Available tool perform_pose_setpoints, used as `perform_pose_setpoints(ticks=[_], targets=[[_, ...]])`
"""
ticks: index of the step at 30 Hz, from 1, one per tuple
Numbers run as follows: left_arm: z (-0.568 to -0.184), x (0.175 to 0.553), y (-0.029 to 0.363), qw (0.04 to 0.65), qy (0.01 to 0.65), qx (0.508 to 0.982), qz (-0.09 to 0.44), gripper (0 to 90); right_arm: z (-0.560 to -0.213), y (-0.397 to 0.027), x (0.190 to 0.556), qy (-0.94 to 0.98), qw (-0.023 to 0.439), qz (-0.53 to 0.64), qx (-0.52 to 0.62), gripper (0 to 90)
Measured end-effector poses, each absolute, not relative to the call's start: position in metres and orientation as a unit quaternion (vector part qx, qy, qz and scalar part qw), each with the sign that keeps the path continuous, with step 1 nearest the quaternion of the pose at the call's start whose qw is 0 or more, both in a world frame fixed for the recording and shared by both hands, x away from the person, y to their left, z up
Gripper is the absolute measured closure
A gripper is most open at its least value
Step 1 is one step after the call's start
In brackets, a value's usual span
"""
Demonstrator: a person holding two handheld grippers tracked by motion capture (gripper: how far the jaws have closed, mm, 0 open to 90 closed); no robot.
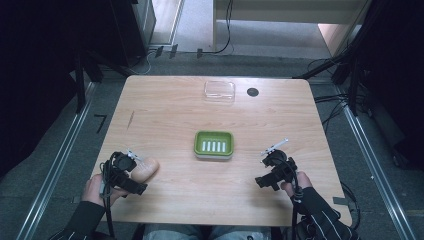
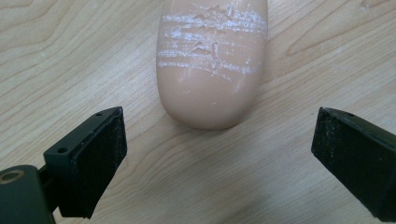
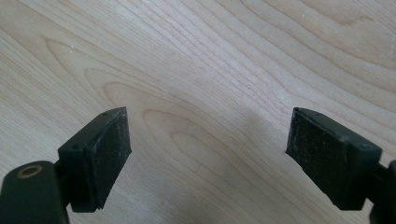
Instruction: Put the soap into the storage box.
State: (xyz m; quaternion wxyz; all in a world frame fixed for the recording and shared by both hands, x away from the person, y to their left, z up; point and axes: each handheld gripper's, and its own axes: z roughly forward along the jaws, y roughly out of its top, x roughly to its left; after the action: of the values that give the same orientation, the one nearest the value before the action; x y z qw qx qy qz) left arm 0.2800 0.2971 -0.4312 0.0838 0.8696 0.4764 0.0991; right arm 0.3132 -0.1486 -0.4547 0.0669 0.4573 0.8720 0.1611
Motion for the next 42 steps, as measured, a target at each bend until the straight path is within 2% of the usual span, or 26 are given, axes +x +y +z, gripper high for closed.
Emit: perform_pose_setpoints(ticks=[23,42], targets=[[-0.431,0.281,0.299,0.086,0.466,0.875,0.098,4.2,-0.454,-0.146,0.313,0.873,0.071,0.157,0.456,14.1],[-0.421,0.292,0.297,0.115,0.448,0.881,0.102,4.2,-0.455,-0.145,0.313,0.876,0.07,0.154,0.451,14.1]])
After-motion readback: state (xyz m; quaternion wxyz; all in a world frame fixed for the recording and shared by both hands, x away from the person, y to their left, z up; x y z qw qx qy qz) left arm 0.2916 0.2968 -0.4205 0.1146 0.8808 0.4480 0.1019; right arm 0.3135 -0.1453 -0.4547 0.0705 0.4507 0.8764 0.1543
